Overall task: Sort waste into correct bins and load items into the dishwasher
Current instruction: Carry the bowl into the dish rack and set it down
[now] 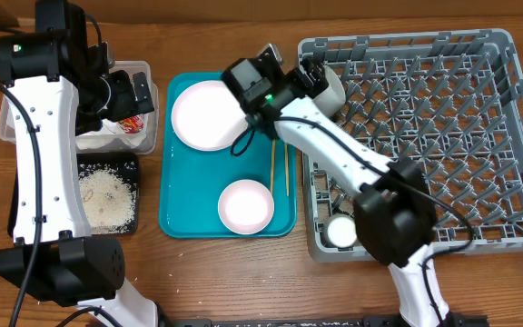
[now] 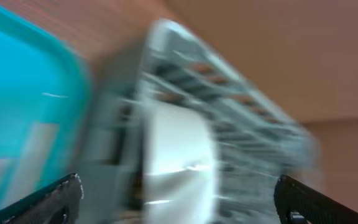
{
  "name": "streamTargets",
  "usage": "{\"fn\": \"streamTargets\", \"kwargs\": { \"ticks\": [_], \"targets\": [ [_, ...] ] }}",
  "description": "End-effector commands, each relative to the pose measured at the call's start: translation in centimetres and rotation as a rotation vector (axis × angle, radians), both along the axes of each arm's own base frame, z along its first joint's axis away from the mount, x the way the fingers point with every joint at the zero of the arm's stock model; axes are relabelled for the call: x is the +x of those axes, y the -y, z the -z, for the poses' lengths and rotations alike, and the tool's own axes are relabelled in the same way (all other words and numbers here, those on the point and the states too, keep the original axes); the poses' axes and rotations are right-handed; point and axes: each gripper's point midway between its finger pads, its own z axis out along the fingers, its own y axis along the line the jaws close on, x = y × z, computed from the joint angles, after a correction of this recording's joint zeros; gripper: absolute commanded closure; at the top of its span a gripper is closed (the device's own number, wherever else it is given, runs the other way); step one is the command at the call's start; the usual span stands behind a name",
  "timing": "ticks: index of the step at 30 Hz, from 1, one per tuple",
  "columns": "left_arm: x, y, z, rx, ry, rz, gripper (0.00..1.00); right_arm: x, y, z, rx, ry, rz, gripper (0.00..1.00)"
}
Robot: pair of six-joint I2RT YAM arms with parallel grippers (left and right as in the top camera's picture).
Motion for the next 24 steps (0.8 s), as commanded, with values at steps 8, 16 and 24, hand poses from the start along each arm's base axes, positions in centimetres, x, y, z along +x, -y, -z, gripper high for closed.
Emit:
{"fn": "streamTargets", "kwargs": {
  "ticks": [8,16,24],
  "targets": [
    [0.0,0.0,-1.0,0.005,0.031,0.004,0.0,-5.1,-13.3,-2.0,0.934,-0.316,-0.168,0.22],
    [0.0,0.0,-1.0,0.005,0.031,0.004,0.0,-4.9,-13.0,3.4,1.014,-0.357,0.086,0.42],
    [0.0,0.0,-1.0,0.005,0.031,0.004,0.0,-3.8,-11.7,9.2,0.992,-0.303,0.334,0.53]
  ]
}}
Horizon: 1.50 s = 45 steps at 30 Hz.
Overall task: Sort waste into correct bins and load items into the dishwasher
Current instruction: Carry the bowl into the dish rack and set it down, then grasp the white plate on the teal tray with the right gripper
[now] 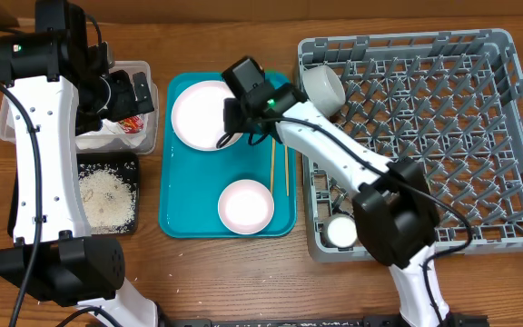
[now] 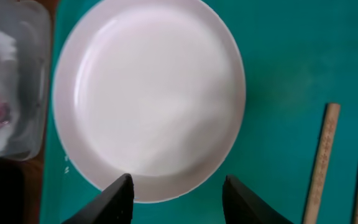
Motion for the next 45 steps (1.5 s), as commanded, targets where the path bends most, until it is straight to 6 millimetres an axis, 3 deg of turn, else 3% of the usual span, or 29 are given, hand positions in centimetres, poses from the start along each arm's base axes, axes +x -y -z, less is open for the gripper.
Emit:
{"fn": "streamTargets", "kwargs": {
  "ticks": [1,6,13,17,23,28,31,34,39,42,45],
  "targets": [
    [0.0,0.0,-1.0,0.005,0.031,0.004,0.0,0.8,0.9,3.2,-0.009,-0.045,0.183,0.53],
    [0.0,0.0,-1.0,0.005,0.031,0.004,0.0,1.3,0.7,4.9,-0.006,-0.048,0.192,0.54],
    [0.0,0.0,-1.0,0.005,0.031,0.004,0.0,0.9,1.0,7.2,-0.019,-0.093,0.234,0.74],
    [0.0,0.0,-1.0,0.005,0.031,0.004,0.0,0.4,1.4,8.5,-0.048,-0.123,0.235,0.78],
    [0.0,0.0,-1.0,0.005,0.031,0.004,0.0,0.0,1.8,9.0,-0.068,-0.142,0.236,0.96],
    [0.0,0.0,-1.0,0.005,0.031,0.004,0.0,0.4,2.9,8.3,-0.076,-0.155,0.239,0.96],
    [0.0,0.0,-1.0,0.005,0.031,0.004,0.0,1.5,3.0,5.3,-0.079,-0.115,0.176,0.96],
    [0.0,0.0,-1.0,0.005,0.031,0.004,0.0,2.6,3.6,0.2,-0.094,-0.036,0.109,0.96],
    [0.0,0.0,-1.0,0.005,0.031,0.004,0.0,3.6,5.9,-10.4,-0.12,0.138,0.04,0.96],
    [0.0,0.0,-1.0,0.005,0.031,0.004,0.0,3.6,9.5,-16.3,-0.173,0.239,0.092,0.96],
    [0.0,0.0,-1.0,0.005,0.031,0.004,0.0,3.0,14.5,-20.4,-0.262,0.309,0.201,0.96]
  ]
}}
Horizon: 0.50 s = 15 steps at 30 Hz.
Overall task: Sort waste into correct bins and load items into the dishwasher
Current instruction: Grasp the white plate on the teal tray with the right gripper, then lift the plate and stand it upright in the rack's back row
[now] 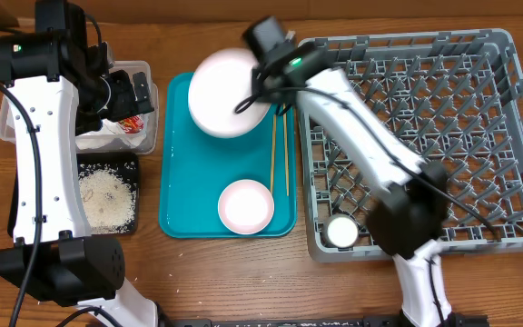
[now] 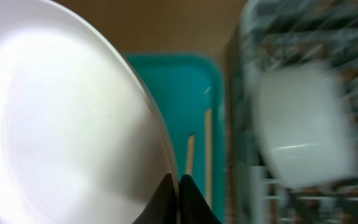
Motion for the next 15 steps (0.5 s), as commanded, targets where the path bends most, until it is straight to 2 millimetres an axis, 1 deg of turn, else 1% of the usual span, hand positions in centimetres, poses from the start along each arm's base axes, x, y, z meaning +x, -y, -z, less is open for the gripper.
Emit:
{"fn": "streamTargets", "kwargs": {
  "ticks": [1,2,3,4,7,10,13,15],
  "targets": [
    [0.0,0.0,-1.0,0.005,0.031,0.005,0.0,-0.3,7.7,-10.0,-0.116,0.223,0.136,0.96],
    [0.0,0.0,-1.0,0.005,0.031,0.005,0.0,-0.7,9.8,-11.0,-0.157,0.235,0.182,0.96],
    [0.0,0.0,-1.0,0.005,0.031,0.005,0.0,-1.0,11.2,-11.6,-0.185,0.242,0.213,0.96],
    [0.0,0.0,-1.0,0.005,0.031,0.005,0.0,-1.5,13.6,-12.5,-0.234,0.251,0.264,0.96],
    [0.0,0.0,-1.0,0.005,0.031,0.005,0.0,-2.8,18.3,-13.8,-0.361,0.241,0.32,0.96],
    [0.0,0.0,-1.0,0.005,0.031,0.005,0.0,-3.3,21.4,-13.8,-0.482,0.182,0.261,0.96],
    [0.0,0.0,-1.0,0.004,0.031,0.005,0.0,-3.5,23.8,-13.0,-0.554,0.116,0.226,0.96],
    [0.0,0.0,-1.0,0.005,0.031,0.005,0.0,-3.5,24.9,-12.3,-0.587,0.081,0.207,0.96]
  ]
}}
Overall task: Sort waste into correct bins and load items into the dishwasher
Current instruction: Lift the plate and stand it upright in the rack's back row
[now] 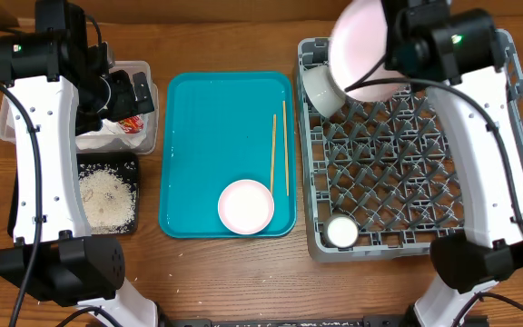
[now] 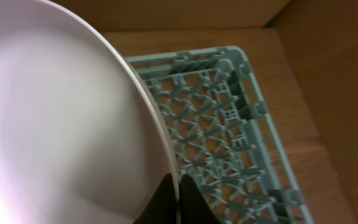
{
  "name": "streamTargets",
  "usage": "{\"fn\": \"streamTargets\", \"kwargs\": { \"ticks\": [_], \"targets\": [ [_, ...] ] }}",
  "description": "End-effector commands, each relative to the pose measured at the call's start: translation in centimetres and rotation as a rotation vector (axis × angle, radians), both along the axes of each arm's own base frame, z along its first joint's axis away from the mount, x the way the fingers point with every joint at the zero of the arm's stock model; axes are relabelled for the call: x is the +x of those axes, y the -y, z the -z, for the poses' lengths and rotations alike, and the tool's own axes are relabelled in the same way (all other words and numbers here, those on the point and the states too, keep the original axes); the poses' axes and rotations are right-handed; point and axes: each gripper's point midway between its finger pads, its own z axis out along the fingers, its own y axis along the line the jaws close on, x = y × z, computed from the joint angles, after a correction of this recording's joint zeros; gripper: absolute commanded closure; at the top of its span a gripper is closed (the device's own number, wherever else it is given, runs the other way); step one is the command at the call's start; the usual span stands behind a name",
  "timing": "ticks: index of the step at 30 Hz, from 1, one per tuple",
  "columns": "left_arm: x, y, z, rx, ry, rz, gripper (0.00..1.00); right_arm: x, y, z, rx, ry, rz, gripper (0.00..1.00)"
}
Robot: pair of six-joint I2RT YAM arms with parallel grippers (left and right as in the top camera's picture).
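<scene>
My right gripper [image 2: 178,199] is shut on the rim of a large white plate [image 1: 363,50], which fills the left of the right wrist view as the plate [image 2: 61,124]. It hangs high above the back left of the grey dish rack [image 1: 479,182]. A white cup [image 1: 320,91] lies in the rack's back left corner, and a small white cup [image 1: 340,232] stands at its front left. On the teal tray [image 1: 216,136] remain a small white bowl [image 1: 246,205] and two chopsticks [image 1: 280,150]. My left gripper [image 1: 134,91] hovers over the clear bin [image 1: 143,68] at the back left; its jaws are too dark to read.
A black container of rice [image 1: 107,193] sits in front of the clear bin, which holds crumpled wrappers [image 1: 121,125]. The left arm's white links run down the table's left side. The rack's rim [image 2: 260,112] shows under the plate.
My right gripper has carried the plate from above the tray's back edge to the right, high over the rack's back left. The left arm has not moved.
My right gripper was open at the rack's back left corner by the white cup. Then it stood open over the plate on the tray. Later it was shut on the plate's rim, lifted above the tray's back, and now holds it over the rack.
</scene>
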Motion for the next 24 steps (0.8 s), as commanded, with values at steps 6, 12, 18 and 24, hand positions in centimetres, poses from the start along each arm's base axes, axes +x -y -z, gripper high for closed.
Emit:
{"fn": "streamTargets", "kwargs": {
  "ticks": [6,12,18,24],
  "targets": [
    [0.0,0.0,-1.0,0.005,0.031,0.005,0.0,0.3,4.1,3.2,-0.198,-0.218,-0.1,0.96],
    [0.0,0.0,-1.0,0.005,0.031,0.004,0.0,1.1,4.1,6.2,-0.229,-0.298,-0.12,0.96],
    [0.0,0.0,-1.0,0.005,0.031,0.004,0.0,1.7,5.3,6.7,-0.341,-0.328,-0.079,0.96],
    [0.0,0.0,-1.0,0.005,0.031,0.004,0.0,2.4,5.4,6.9,-0.364,-0.299,-0.055,0.96]
  ]
}}
